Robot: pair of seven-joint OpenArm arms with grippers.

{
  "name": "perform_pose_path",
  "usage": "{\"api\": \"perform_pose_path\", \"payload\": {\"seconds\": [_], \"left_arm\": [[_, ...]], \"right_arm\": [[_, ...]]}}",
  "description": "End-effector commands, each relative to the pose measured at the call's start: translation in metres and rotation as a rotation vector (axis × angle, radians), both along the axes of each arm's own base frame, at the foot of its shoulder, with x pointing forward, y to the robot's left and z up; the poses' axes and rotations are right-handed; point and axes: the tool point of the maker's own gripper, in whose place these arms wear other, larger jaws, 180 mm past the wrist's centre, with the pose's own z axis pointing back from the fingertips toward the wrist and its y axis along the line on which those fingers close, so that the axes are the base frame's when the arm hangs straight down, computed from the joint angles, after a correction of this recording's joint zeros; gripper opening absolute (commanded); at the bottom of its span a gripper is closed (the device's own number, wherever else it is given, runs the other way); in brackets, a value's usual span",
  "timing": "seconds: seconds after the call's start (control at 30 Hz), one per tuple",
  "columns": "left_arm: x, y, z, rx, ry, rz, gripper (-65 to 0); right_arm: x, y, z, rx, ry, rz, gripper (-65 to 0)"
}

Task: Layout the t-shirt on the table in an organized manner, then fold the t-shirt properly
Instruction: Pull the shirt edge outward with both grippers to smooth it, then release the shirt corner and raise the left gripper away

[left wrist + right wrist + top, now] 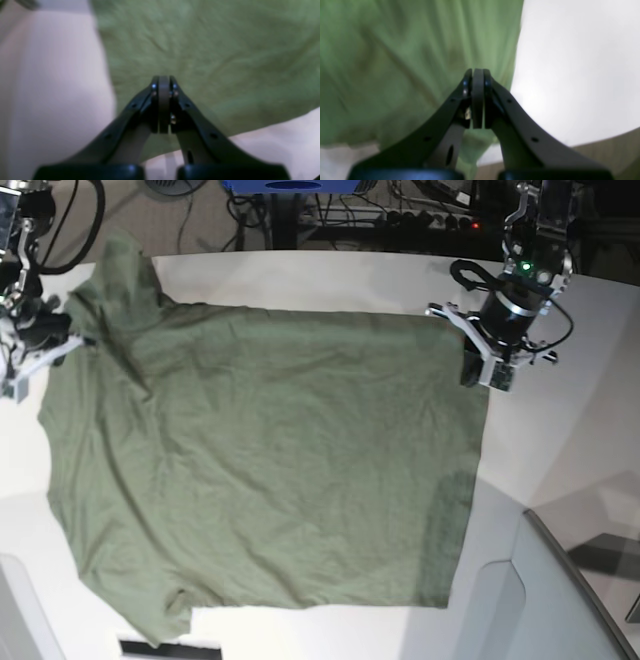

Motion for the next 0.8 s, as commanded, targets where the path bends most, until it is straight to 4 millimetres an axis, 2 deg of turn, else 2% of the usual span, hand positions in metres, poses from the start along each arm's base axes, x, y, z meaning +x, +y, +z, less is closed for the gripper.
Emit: {"api": "perform_pose_path", "payload": {"seconds": [0.0, 0.1, 0.2, 0.33, 0.4, 0.5, 0.63, 0.77], "left_arm": [[0.01, 0.002, 0.021, 0.002, -0.061, 0.01, -65.0], [0.017, 0.01, 0.048, 0.0, -0.116, 0.07, -65.0], [0.02, 0.015, 0.067, -0.025, -0.176, 0.136, -65.0], [0.005, 0.024, 0.064, -0.023, -0.159, 0.177, -65.0], [-0.007, 0.04, 0.059, 0.001, -0.136, 0.211, -65.0], [-0.024, 0.059, 0.058, -0.004, -0.11, 0.229, -65.0], [-0.038, 0.068, 0.066, -0.104, -0.111, 0.215, -65.0], [-0.045, 0.078, 0.071, -0.121, -0.116, 0.233, -65.0]], "right_arm": [[0.003, -0.004, 0.011, -0.018, -0.03, 0.006, -64.8], [0.009, -0.004, 0.026, -0.041, -0.072, 0.023, -64.8], [0.015, -0.016, 0.051, -0.077, -0.136, -0.002, -64.8], [0.026, -0.021, 0.09, -0.129, -0.235, 0.002, -64.8], [0.027, -0.024, 0.101, -0.145, -0.261, -0.003, -64.8], [0.028, -0.022, 0.101, -0.143, -0.265, -0.004, -64.8], [0.026, -0.017, 0.097, -0.119, -0.264, -0.019, -64.8], [0.022, -0.015, 0.093, -0.108, -0.254, -0.027, -64.5]]}}
